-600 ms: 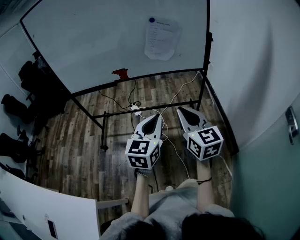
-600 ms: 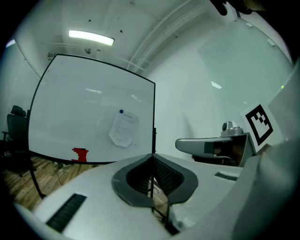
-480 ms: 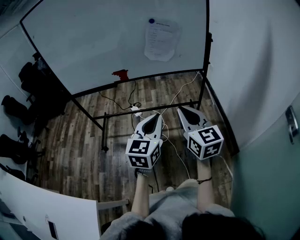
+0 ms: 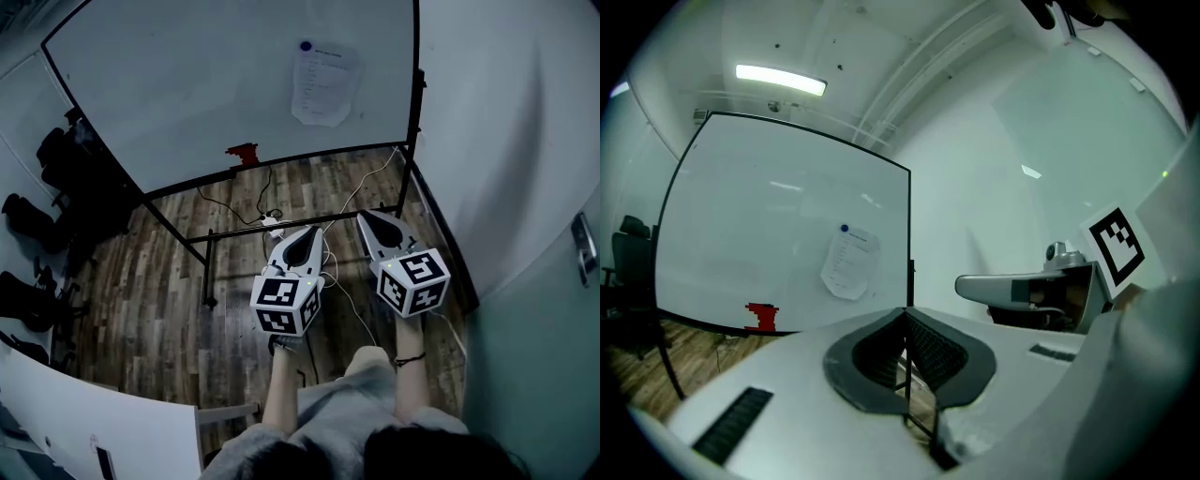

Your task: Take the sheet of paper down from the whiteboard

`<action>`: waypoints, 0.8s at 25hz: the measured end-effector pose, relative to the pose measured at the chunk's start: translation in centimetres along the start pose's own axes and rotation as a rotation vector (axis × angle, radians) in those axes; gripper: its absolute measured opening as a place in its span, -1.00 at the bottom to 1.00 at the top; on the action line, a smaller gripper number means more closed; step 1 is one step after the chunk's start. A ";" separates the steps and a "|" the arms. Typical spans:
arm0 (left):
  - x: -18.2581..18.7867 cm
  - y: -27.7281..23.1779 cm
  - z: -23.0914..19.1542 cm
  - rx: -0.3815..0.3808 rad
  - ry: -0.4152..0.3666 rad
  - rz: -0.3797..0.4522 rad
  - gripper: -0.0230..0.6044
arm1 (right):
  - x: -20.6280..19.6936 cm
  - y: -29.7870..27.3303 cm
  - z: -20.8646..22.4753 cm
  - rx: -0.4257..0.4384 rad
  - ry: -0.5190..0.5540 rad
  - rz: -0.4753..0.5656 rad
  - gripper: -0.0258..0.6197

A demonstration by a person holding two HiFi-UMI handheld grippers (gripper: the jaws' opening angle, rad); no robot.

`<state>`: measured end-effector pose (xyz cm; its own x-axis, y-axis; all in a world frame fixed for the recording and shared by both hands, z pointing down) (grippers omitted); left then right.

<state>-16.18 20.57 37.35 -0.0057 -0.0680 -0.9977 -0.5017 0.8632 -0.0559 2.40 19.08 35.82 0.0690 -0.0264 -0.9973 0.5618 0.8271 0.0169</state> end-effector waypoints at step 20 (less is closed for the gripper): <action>1.6 -7.7 -4.0 -0.004 -0.062 0.005 -0.91 | 1.4 -7.7 5.6 0.035 -0.037 0.064 -0.92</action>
<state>-15.82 11.83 36.33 0.0458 -0.0325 -0.9984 -0.5050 0.8616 -0.0512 2.76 9.49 34.67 0.1355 0.0044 -0.9908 0.5834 0.8079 0.0834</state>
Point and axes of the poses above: the fingertips, and each gripper's own axes: y backward along the fingers, z to its right, x out of its top, the point moved 10 cm from there along y, backward along the fingers, and after that the axes turned 1 degree about z, right-handed, at the moved point
